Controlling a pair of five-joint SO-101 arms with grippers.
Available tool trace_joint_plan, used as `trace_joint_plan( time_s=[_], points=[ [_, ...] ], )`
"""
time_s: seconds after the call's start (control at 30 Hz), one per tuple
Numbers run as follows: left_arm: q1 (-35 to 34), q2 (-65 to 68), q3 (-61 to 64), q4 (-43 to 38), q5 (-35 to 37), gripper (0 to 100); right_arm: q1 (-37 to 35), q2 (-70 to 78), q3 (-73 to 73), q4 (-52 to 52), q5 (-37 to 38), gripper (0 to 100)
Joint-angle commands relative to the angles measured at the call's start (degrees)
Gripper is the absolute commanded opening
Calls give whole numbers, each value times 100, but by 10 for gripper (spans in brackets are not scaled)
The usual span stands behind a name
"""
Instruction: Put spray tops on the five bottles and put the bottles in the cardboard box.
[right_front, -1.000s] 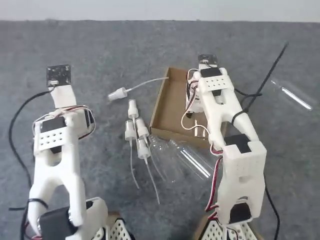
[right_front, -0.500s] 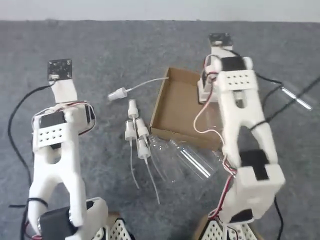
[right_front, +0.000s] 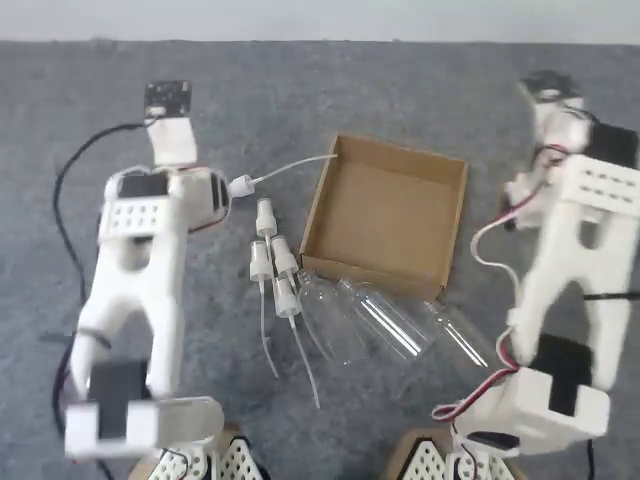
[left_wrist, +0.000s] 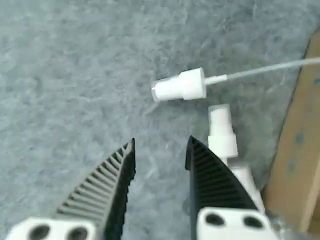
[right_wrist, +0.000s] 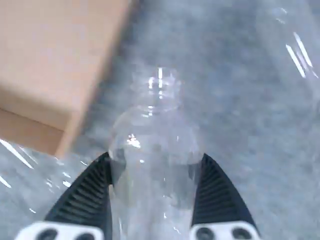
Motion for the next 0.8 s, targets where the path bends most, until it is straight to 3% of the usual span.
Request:
trace_joint_plan(
  time_s=[0.0,0.27,0.43,0.77],
  points=[
    [44,1187,-1657,440,466,156,637,-400,273,4,835,20],
    [70,3086,-4224,1415,1996,160,1059,-409,1284,-1024,1081,20],
    [387,3903,-5358,2013,2848,211,1077,-409,1679,-1367,1090,21],
    [818,5310,-6642,2391,3112,211,1077,-409,2119,-1710,1090,23]
  ],
)
